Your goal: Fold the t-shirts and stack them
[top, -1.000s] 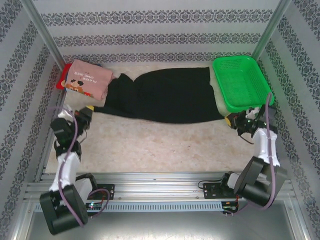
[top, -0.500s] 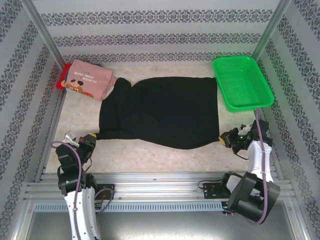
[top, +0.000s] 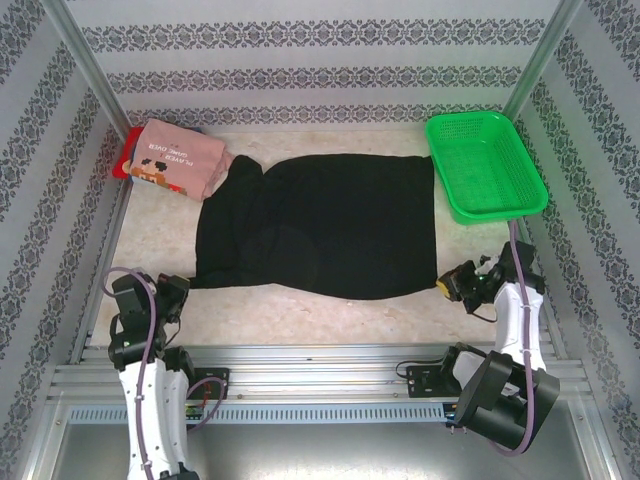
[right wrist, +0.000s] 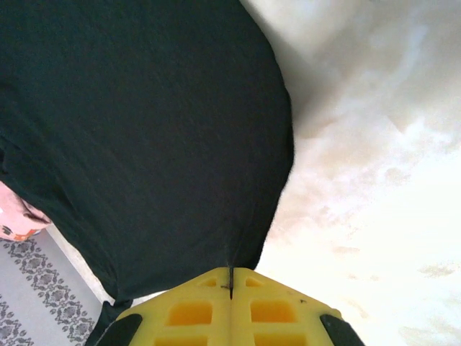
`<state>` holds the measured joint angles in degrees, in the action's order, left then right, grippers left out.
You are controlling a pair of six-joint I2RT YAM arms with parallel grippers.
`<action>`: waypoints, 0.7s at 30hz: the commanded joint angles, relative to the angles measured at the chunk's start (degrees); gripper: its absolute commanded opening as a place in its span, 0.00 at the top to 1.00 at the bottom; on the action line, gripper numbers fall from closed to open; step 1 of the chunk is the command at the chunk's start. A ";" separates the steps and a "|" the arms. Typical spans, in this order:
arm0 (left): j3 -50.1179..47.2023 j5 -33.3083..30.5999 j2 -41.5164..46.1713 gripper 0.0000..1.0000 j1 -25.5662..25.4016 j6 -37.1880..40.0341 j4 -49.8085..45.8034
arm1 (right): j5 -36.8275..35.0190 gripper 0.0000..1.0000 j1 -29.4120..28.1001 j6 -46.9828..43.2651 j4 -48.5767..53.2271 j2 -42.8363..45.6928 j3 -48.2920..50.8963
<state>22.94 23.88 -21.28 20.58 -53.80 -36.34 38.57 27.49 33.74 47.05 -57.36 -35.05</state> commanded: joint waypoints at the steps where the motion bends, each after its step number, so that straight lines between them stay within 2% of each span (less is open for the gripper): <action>1: 2.06 0.62 -2.65 1.00 -0.54 2.48 6.63 | 0.61 1.00 -0.66 1.41 -0.79 0.10 -3.40; 7: 5.25 2.61 -10.43 1.00 -0.54 5.56 15.05 | 0.70 1.00 -1.65 2.18 -2.39 -0.40 -5.03; 14: 5.84 2.67 -13.31 1.00 -0.67 5.64 23.45 | 0.70 1.00 -2.44 1.20 -4.24 -3.42 -7.01; 21: 11.64 0.12 -17.95 1.00 -0.87 9.39 23.31 | 1.06 1.00 -2.79 0.43 -4.97 -7.93 -10.78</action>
<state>30.46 25.56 -37.95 20.23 -47.94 -16.93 38.87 25.50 35.38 42.92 -63.81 -43.55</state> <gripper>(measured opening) 0.055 0.061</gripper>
